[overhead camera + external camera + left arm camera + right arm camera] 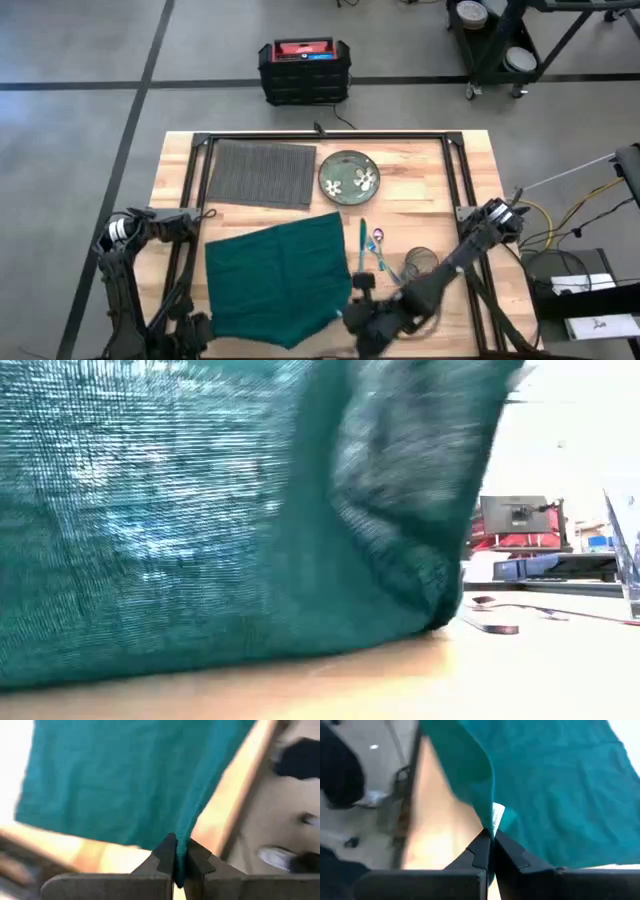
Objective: Set table place
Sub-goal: Fold the green napkin
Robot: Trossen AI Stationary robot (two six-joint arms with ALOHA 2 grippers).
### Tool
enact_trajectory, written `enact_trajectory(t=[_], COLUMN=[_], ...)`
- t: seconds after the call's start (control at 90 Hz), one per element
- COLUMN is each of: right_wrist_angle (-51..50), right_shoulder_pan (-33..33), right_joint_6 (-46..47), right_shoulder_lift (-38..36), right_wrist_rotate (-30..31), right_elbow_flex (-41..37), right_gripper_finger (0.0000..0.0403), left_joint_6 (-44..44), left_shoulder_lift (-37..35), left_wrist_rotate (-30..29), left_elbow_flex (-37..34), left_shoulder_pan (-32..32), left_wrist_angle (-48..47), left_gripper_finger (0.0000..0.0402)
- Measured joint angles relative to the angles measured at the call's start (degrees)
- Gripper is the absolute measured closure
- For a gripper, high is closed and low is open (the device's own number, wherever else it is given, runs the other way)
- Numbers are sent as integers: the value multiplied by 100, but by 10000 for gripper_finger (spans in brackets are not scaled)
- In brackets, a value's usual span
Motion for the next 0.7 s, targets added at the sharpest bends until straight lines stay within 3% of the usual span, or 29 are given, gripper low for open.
enact_trajectory(t=[0.256, 0.467, 0.7], right_wrist_angle=[-1055, -871, -605], right_shoulder_pan=[-1417, -2239, -2650], right_joint_6=[-252, -1124, -1564], right_shoulder_lift=[2, 87, 316], right_wrist_rotate=[-17, -389, -605], right_elbow_flex=[-174, -177, -306], right_gripper_finger=[403, 403, 403], left_joint_6=[-330, -673, -1152], left_shoulder_lift=[-312, -729, -1091], left_wrist_rotate=[-241, -177, -132], left_elbow_flex=[-1114, -2275, -3249], left_shoulder_pan=[189, 416, 452], left_wrist_angle=[-81, -57, 5], left_gripper_finger=[401, 401, 401])
